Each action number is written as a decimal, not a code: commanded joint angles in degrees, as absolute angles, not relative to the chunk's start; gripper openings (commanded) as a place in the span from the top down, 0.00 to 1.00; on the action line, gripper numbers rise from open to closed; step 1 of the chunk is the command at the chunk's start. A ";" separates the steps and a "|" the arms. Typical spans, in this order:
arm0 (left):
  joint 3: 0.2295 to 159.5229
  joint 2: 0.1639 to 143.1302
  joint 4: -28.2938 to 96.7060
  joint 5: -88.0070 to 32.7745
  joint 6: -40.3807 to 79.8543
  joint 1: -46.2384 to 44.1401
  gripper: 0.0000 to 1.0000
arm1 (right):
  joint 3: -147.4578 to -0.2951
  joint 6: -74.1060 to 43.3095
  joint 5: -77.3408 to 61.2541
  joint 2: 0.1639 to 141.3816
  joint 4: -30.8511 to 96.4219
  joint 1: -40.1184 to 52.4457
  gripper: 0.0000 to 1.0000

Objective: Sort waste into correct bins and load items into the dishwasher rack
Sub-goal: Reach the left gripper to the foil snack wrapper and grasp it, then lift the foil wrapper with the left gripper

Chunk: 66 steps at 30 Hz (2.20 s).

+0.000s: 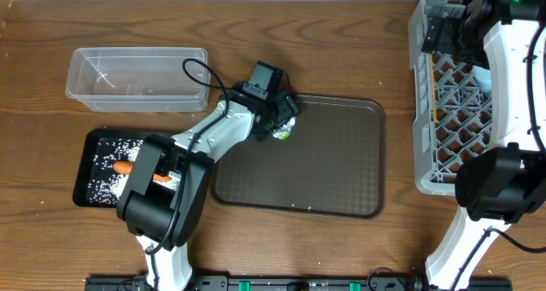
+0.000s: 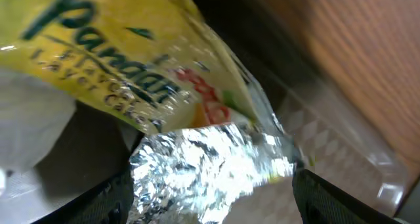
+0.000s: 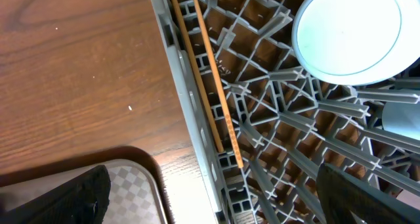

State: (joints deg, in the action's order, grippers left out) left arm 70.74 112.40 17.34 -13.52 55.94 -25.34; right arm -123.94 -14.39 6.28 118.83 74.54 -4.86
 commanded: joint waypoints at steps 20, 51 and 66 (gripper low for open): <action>71.48 115.13 27.53 -11.84 52.51 -34.33 0.30 | -124.01 -13.63 7.09 118.69 74.56 -5.19 0.01; 71.50 105.08 41.19 -0.27 50.59 -41.39 0.94 | -124.01 -13.63 7.09 118.69 74.56 -5.19 0.01; 71.48 101.16 48.01 1.83 47.27 -41.01 0.20 | -124.01 -13.63 7.09 118.69 74.54 -5.13 0.01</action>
State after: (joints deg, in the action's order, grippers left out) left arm 71.64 100.88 46.39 -0.56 49.08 -41.39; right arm -123.94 -14.39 6.28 118.83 74.54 -4.86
